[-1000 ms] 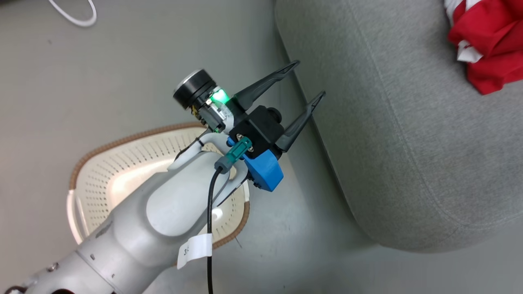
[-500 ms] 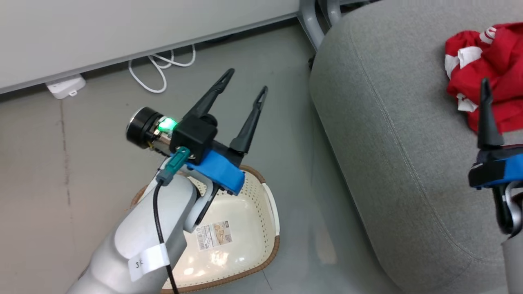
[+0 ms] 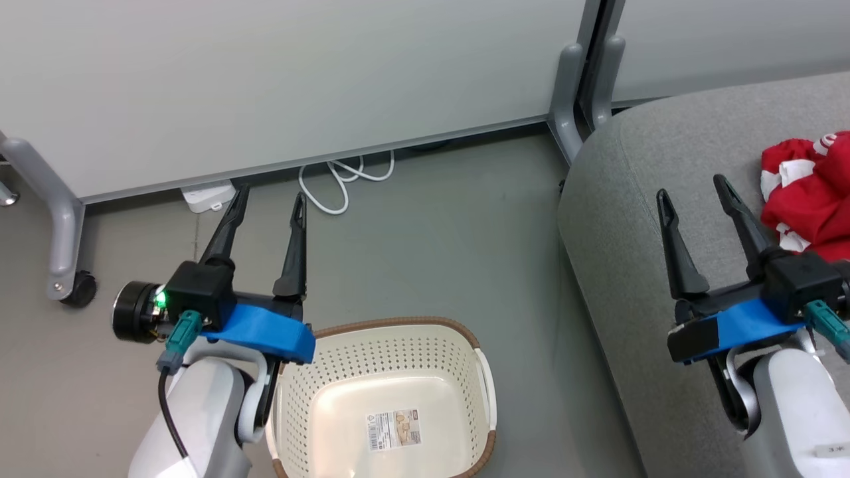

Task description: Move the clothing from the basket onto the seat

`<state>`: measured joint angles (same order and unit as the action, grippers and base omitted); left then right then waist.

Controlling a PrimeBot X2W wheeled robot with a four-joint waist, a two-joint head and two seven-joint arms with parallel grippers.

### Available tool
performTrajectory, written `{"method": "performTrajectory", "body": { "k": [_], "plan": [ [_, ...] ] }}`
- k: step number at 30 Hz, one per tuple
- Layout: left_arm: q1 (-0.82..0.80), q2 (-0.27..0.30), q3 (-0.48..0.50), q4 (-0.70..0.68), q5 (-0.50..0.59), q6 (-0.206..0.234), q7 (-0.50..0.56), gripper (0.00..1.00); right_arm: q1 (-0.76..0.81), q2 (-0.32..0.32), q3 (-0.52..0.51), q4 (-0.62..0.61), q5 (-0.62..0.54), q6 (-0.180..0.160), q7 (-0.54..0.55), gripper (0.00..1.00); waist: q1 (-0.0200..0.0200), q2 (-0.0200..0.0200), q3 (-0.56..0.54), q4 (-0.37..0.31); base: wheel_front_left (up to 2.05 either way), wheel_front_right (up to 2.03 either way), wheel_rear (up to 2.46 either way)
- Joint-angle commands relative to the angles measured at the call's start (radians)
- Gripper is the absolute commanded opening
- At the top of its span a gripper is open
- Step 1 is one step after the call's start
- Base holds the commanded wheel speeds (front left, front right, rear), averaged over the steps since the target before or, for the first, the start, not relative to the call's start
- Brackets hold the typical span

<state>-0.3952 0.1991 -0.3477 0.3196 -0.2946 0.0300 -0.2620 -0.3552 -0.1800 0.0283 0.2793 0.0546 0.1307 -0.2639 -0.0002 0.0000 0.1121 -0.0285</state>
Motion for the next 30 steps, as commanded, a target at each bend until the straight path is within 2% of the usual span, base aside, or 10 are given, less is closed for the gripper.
{"method": "performTrajectory", "body": {
  "k": [1, 14, 30],
  "plan": [
    [0.016, -0.003, 0.012, -0.007, 0.006, 0.001, -0.004, 1.0, 0.02, 0.004, -0.001, -0.004, 0.004, 0.0, -0.001, 1.0, 0.0002, 0.0, -0.02, 0.017, 0.0, 0.0, 0.0],
    [0.236, -0.052, 0.191, -0.076, 0.103, -0.047, -0.004, 1.0, 0.19, 0.052, -0.05, 0.004, 0.018, 0.0, -0.001, 1.0, 0.0002, 0.0, -0.096, 0.041, 0.0, 0.0, 0.0],
    [0.338, -0.125, 0.322, -0.085, 0.162, -0.117, -0.004, 1.0, 0.286, 0.111, -0.071, 0.017, 0.035, 0.0, -0.001, 1.0, 0.0002, 0.0, -0.125, 0.063, 0.0, 0.0, 0.0]
  ]
}}
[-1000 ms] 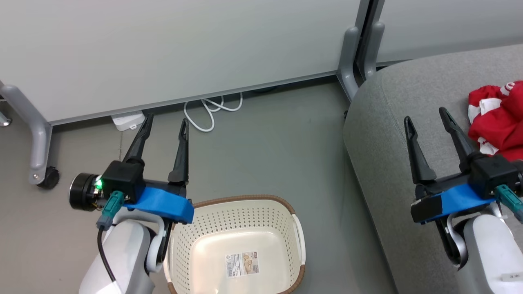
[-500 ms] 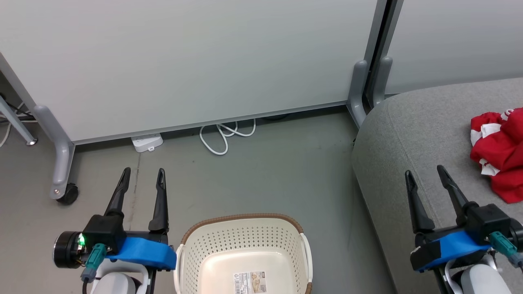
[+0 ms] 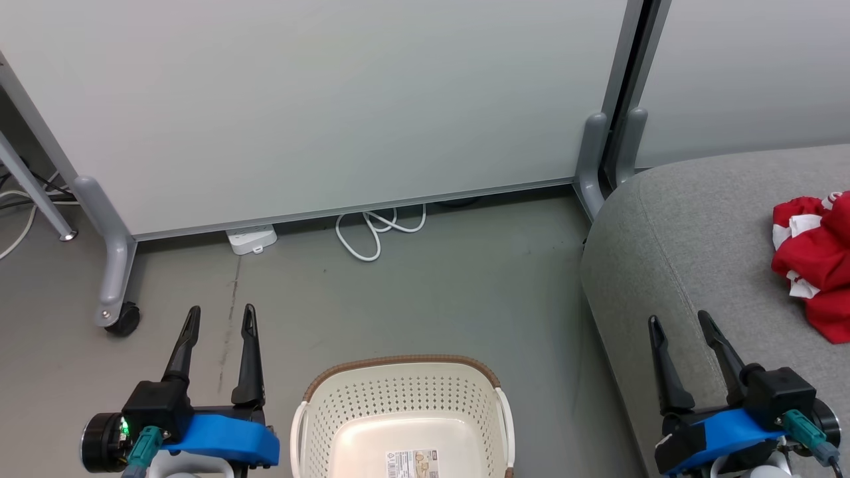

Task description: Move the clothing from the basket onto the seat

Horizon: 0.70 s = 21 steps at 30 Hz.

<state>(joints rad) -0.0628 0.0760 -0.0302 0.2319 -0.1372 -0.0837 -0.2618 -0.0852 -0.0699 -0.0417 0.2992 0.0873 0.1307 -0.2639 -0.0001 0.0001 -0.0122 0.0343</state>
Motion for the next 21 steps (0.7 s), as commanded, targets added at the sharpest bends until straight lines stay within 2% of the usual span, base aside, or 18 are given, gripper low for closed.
{"method": "performTrajectory", "body": {
  "k": [1, 21],
  "plan": [
    [0.008, -0.003, 0.009, 0.003, 0.008, -0.004, -0.005, 1.0, 0.017, 0.004, 0.002, -0.005, 0.003, 0.0, -0.001, 1.0, 0.0001, -0.0001, -0.001, 0.002, 0.0, 0.0, 0.0],
    [0.011, -0.025, 0.038, 0.033, 0.038, -0.025, -0.005, 1.0, 0.03, 0.019, 0.028, -0.001, 0.015, 0.0, -0.001, 1.0, 0.0001, -0.0001, -0.015, 0.021, 0.0, 0.0, 0.0]
  ]
}}
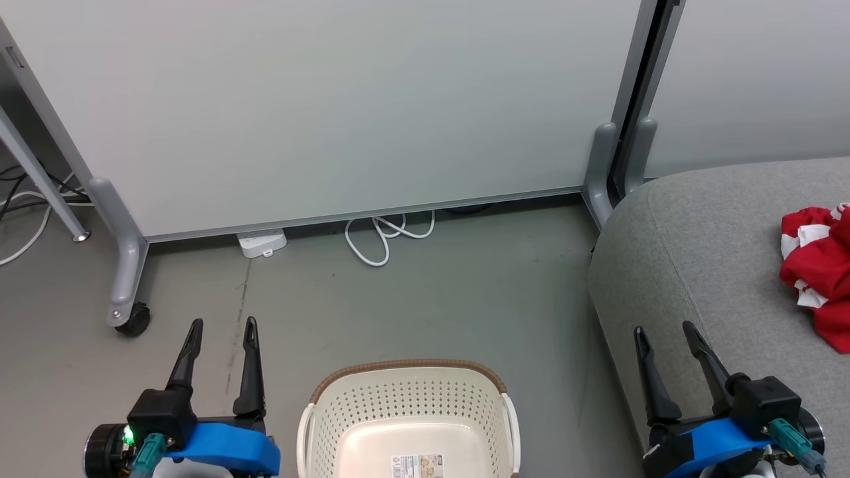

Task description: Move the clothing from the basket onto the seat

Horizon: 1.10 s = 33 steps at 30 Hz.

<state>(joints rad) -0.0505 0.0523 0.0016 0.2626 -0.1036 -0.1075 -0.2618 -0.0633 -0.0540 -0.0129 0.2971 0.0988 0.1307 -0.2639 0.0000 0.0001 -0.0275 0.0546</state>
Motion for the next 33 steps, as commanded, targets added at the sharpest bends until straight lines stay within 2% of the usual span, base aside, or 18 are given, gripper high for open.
{"method": "performTrajectory", "body": {
  "k": [1, 2, 6, 18, 33],
  "plan": [
    [-0.002, -0.002, 0.006, 0.001, 0.007, 0.002, -0.005, 1.0, 0.009, 0.003, -0.001, 0.001, 0.004, 0.0, -0.001, 1.0, 0.0, -0.0001, 0.0, 0.001, 0.0, 0.0, 0.0],
    [0.0, 0.0, 0.001, 0.0, 0.004, 0.002, 0.0, 0.0, 0.0, 0.0, 0.0, 0.001, 0.0, 0.0, 0.0, 0.0, 0.0, -0.0001, 0.0, 0.001, 0.0, 0.0, 0.0],
    [0.022, -0.002, 0.001, 0.035, -0.004, 0.001, 0.009, 0.0, 0.012, 0.002, -0.002, 0.036, 0.008, 0.0, 0.007, 0.0, 0.0001, -0.0001, 0.0, 0.001, 0.0, 0.0, 0.0],
    [0.004, -0.002, 0.023, 0.029, -0.247, -0.003, 0.072, 0.0, -0.001, 0.002, -0.021, 0.022, 0.252, 0.0, 0.07, 0.0, 0.0001, -0.0001, 0.003, -0.004, 0.0, 0.0, 0.0],
    [-0.008, -0.002, 0.038, 0.016, -0.492, -0.007, 0.128, 0.0, -0.01, 0.002, -0.034, 0.004, 0.497, 0.0, 0.127, 0.0, 0.0001, -0.0001, 0.006, -0.011, 0.0, 0.0, 0.0]
  ]
}}
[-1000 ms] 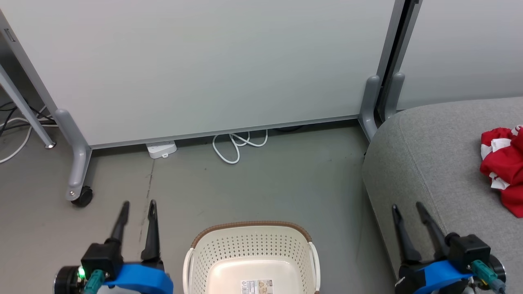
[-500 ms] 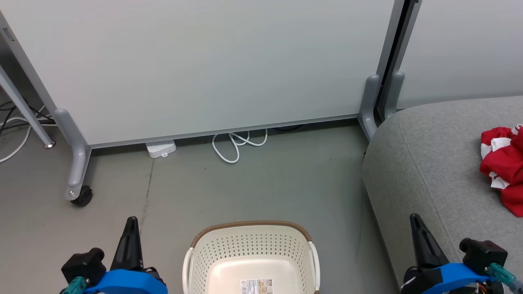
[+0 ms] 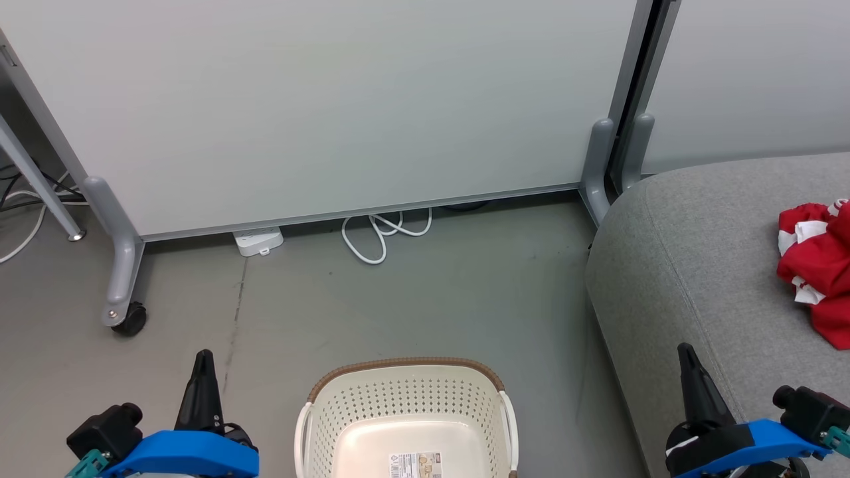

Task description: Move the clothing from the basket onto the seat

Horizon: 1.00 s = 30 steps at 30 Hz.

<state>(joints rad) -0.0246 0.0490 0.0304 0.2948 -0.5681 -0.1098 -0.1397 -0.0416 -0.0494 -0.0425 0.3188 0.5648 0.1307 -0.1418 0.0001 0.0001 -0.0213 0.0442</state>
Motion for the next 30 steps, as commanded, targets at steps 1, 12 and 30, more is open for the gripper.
{"method": "performTrajectory", "body": {
  "k": [1, 12, 30],
  "plan": [
    [-0.035, 0.002, 0.01, -0.017, -0.043, -0.005, 0.009, 0.0, -0.033, -0.002, -0.006, -0.019, 0.046, 0.0, 0.009, 0.0, -0.0001, -0.0001, 0.0, -0.001, 0.0, 0.0, 0.0],
    [-0.044, 0.002, 0.022, -0.024, -0.208, -0.008, 0.05, 0.0, -0.04, -0.002, -0.016, -0.029, 0.211, 0.0, 0.049, 0.0, -0.0001, -0.0001, 0.003, -0.006, 0.0, 0.0, 0.0],
    [-0.058, 0.002, 0.041, -0.032, -0.44, -0.013, 0.107, 0.0, -0.05, -0.002, -0.032, -0.043, 0.443, 0.0, 0.107, 0.0, -0.0001, -0.0001, 0.008, -0.014, 0.0, 0.0, 0.0]
  ]
}}
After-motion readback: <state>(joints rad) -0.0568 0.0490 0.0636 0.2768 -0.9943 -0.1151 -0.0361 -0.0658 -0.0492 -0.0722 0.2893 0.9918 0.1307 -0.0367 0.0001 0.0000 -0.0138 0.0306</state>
